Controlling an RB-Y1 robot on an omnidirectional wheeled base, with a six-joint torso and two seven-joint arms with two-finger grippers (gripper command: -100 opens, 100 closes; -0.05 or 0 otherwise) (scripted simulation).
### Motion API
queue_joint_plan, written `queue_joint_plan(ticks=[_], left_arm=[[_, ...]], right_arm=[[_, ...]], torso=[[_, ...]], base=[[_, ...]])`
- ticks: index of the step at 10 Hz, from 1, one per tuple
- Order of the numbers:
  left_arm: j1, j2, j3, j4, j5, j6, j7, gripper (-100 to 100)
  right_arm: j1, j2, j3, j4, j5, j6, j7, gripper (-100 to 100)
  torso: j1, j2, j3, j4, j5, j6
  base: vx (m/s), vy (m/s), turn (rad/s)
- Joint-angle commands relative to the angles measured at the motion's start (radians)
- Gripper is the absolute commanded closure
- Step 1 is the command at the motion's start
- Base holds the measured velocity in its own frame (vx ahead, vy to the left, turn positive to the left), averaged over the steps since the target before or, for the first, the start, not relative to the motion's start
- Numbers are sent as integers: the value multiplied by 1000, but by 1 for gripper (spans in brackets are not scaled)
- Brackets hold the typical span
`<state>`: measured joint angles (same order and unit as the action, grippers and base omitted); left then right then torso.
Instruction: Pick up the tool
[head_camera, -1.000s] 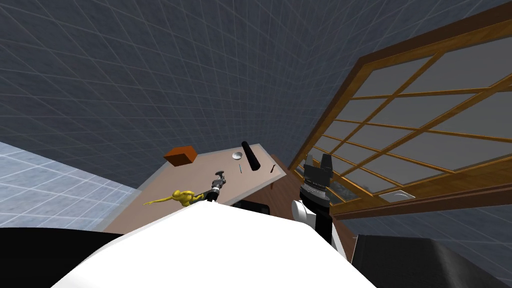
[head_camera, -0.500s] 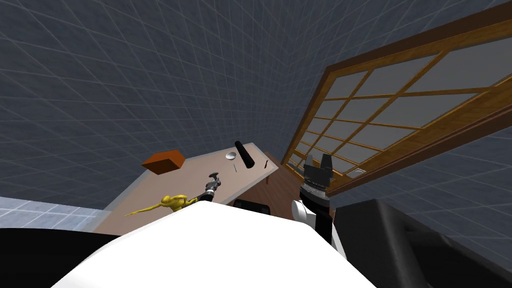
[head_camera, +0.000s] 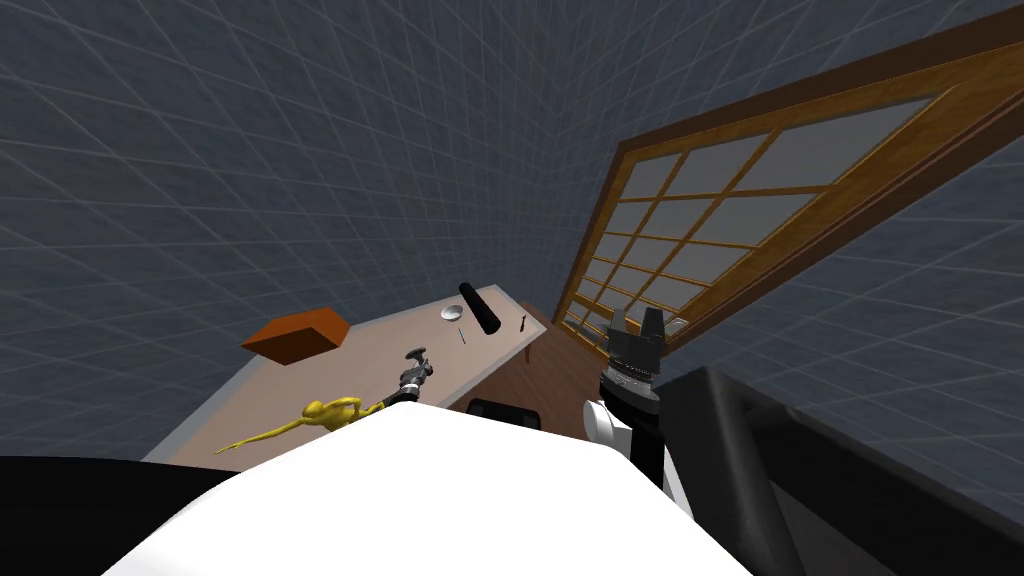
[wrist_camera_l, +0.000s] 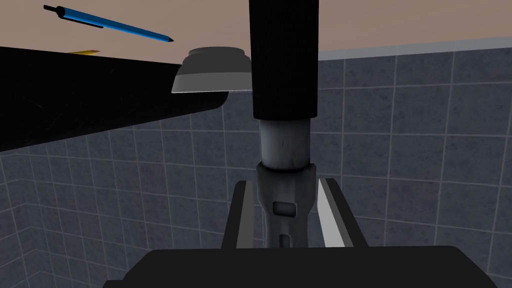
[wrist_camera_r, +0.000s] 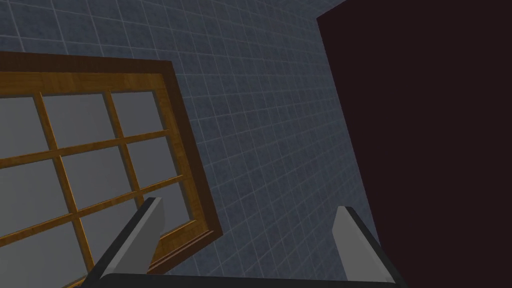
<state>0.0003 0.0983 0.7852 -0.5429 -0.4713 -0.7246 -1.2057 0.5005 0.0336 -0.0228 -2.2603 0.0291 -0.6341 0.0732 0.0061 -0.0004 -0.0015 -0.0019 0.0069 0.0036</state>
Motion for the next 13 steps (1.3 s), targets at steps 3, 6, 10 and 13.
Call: queue_joint_plan(ticks=[3, 6, 10, 13], left_arm=[[22, 35, -16, 13, 112, 7, -16, 100], [30, 65, -23, 40, 189, 4, -32, 100], [46, 126, -36, 96, 298, -3, -65, 100], [46, 126, -36, 96, 331, -3, -65, 100]], right_arm=[[0, 0, 0, 0, 0, 0, 0, 0], [0, 0, 0, 0, 0, 0, 0, 0], [0, 0, 0, 0, 0, 0, 0, 0], [0, 0, 0, 0, 0, 0, 0, 0]], torso=[[0, 1, 1, 1, 0, 0], [-1, 0, 0, 0, 0, 0], [0, 0, 0, 0, -1, -3], [0, -1, 0, 0, -2, -2]], base=[[-61, -28, -246], [-44, -29, -165], [-45, -36, -180], [-25, -16, -78]])
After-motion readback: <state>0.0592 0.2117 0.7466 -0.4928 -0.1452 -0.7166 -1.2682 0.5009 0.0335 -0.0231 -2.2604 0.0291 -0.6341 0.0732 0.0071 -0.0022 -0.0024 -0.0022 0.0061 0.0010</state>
